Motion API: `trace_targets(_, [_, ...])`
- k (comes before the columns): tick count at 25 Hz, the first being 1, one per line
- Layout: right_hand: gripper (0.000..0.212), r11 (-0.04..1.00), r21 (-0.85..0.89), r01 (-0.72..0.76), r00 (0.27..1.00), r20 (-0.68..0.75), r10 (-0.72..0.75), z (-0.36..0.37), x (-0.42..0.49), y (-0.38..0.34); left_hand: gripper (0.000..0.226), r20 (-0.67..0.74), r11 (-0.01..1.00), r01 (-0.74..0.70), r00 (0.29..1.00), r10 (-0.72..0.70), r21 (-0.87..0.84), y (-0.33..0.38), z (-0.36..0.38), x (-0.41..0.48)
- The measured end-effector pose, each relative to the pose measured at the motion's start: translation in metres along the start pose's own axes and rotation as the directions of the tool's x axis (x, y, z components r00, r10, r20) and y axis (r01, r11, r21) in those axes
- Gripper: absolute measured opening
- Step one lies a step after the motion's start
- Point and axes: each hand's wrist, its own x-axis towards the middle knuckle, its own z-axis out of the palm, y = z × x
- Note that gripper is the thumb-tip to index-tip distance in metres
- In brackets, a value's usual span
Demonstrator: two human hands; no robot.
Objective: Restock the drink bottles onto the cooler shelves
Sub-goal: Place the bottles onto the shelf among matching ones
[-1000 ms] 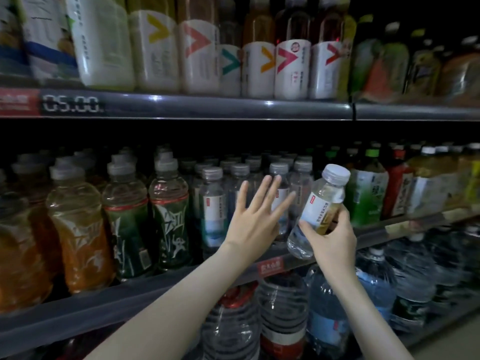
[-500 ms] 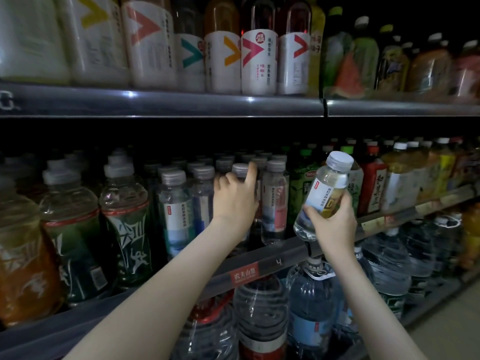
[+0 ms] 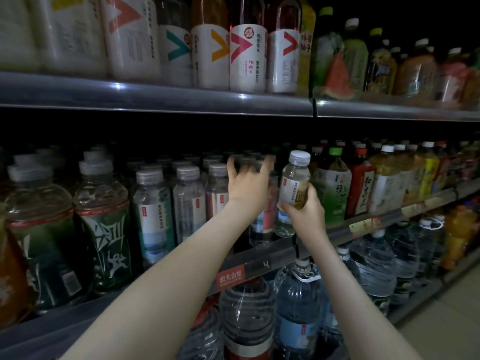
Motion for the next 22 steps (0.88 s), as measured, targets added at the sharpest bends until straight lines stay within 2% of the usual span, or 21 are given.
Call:
trace_targets(2, [0.062, 1.000, 0.003, 0.000, 1.000, 0.024, 0.000, -0.001, 0.002, -0.001, 0.062, 0.030, 0.999, 0.043, 0.999, -0.043, -0.011, 0.004, -0.006, 0.008])
trace_targets(7, [0.062, 0.996, 0.004, -0.084, 0.996, 0.009, 0.084, -0.005, 0.001, 0.002, 0.046, -0.013, 0.987, 0.081, 0.997, -0.080, 0.137, -0.011, -0.022, -0.002])
trace_targets(13, [0.060, 0.989, -0.095, -0.111, 0.985, 0.118, 0.122, 0.011, 0.005, 0.000, 0.056, -0.011, 0.975, -0.016, 1.000, 0.019, 0.220, -0.020, -0.025, -0.008])
trace_targets(17, [0.049, 0.986, -0.141, -0.087, 0.981, 0.161, 0.110, 0.029, 0.003, -0.003, 0.050, 0.001, 0.975, -0.058, 0.998, 0.059, 0.214, -0.027, -0.020, -0.012])
trace_targets(19, [0.048, 0.983, -0.162, -0.083, 0.985, 0.138, 0.106, 0.035, 0.000, -0.003, 0.042, -0.058, 0.984, -0.072, 0.995, 0.082, 0.162, -0.030, -0.017, -0.015])
trace_targets(22, [0.050, 0.989, -0.105, -0.102, 0.991, 0.078, 0.110, 0.033, -0.009, -0.006, 0.041, -0.274, 0.975, -0.194, 0.937, 0.217, 0.110, -0.027, -0.018, -0.016])
